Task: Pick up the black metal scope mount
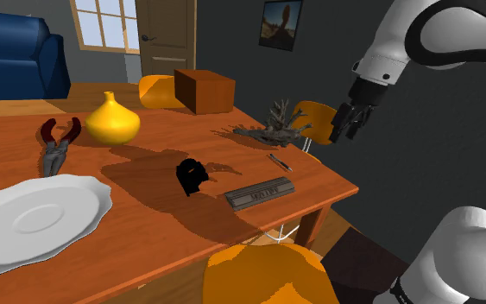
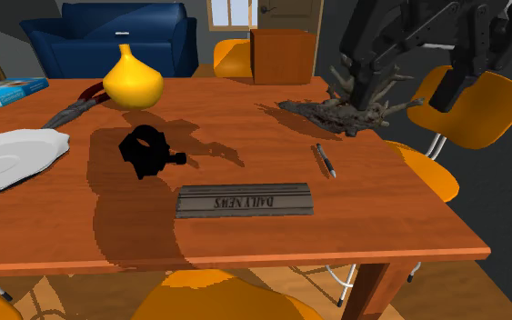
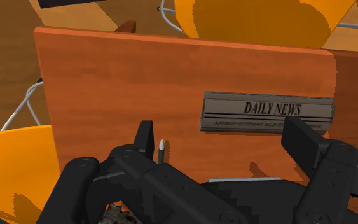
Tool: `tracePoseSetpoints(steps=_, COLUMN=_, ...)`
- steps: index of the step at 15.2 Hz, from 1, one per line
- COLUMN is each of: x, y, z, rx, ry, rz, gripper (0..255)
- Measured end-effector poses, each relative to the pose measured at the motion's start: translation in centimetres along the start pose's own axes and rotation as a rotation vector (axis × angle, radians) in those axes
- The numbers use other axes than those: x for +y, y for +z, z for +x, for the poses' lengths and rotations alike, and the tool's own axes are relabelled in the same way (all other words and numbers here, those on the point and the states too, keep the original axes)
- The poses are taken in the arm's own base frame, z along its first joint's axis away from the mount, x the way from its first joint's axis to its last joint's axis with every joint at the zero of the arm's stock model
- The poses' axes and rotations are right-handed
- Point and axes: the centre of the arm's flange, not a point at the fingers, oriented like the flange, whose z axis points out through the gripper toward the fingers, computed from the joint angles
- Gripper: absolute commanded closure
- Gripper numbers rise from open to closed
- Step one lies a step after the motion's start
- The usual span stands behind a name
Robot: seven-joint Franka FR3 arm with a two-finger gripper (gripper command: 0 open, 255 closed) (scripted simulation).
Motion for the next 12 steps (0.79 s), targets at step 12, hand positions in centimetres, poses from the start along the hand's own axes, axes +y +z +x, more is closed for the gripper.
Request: tracePoseSetpoints(steps=12, x=-9.7, y=5.0, z=8.6, rx=-0.044, ry=0.013, rz=-0.034, gripper=0)
